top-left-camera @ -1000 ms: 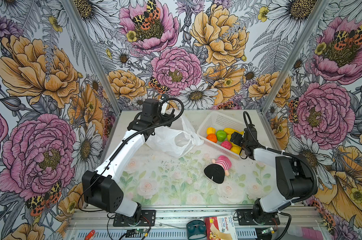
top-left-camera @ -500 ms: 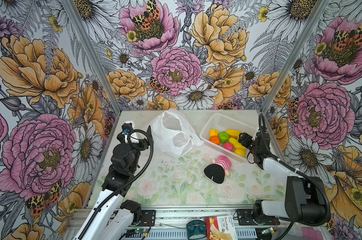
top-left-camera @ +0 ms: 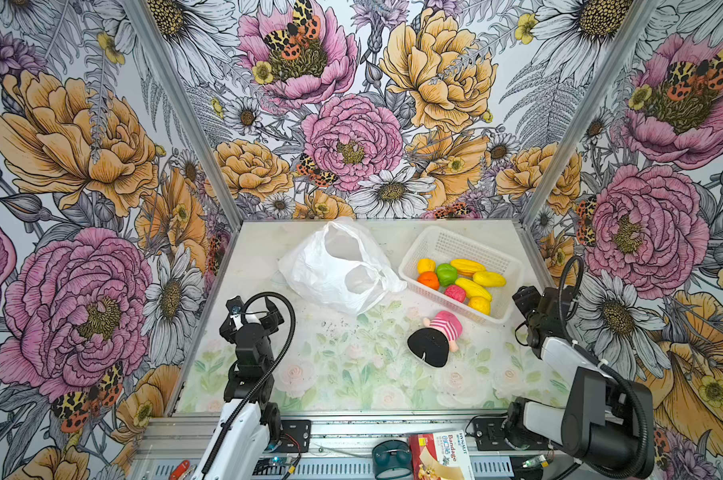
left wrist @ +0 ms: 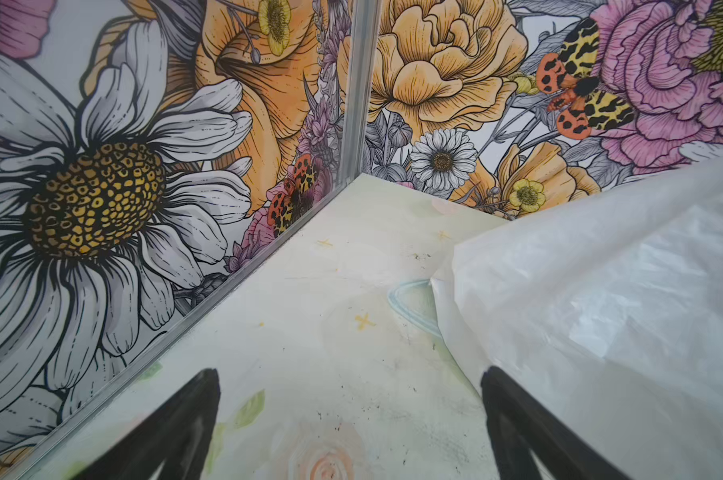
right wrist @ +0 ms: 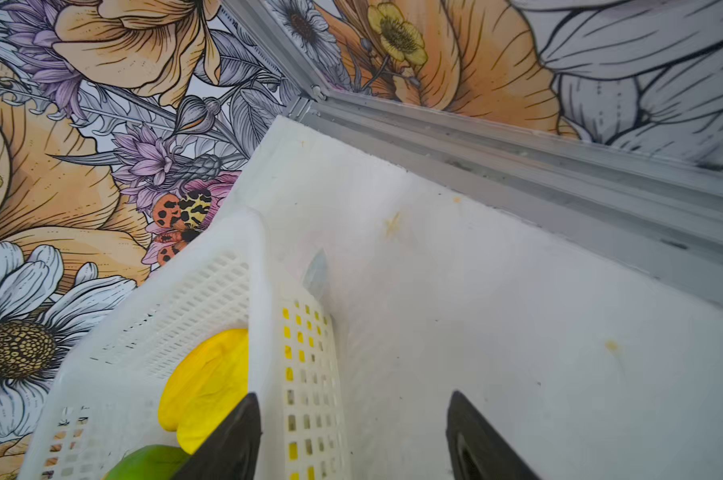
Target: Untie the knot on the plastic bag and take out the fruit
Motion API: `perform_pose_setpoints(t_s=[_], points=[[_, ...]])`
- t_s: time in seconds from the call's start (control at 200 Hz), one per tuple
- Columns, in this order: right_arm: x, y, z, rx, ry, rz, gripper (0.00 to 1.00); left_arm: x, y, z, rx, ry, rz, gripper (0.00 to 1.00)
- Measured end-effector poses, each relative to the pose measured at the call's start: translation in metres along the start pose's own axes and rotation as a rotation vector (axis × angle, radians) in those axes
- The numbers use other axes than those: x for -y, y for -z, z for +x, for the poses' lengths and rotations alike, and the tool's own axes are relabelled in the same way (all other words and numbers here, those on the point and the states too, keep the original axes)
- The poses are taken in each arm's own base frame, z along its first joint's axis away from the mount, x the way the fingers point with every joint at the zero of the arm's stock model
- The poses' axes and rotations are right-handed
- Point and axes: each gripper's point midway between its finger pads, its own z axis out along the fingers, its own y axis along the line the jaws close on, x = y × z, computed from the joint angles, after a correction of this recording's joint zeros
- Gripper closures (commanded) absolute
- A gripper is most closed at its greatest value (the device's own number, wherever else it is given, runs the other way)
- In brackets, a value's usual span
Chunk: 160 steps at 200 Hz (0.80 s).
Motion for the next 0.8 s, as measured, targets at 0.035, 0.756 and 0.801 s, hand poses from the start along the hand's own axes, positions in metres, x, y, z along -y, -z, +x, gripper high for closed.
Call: perform_pose_setpoints(t_s=[0.035, 0.756, 0.801], points=[[-0.004, -0.007, 0.002, -0.022, -0.004, -0.016, 0.37, 0.000, -0.002, 0.001, -0.003, 0.002, 0.003, 0.01], [-0.107, -0.052, 0.091, -0.405, 0.203, -0.278, 0.38, 0.040, -0.074, 0.029, -0.149, -0.083, 0.071, 0.01], [-0.113, -0.052, 0.094, -0.414, 0.217, -0.286, 0.37, 0.045, -0.077, 0.030, -0.144, -0.100, 0.084, 0.01]])
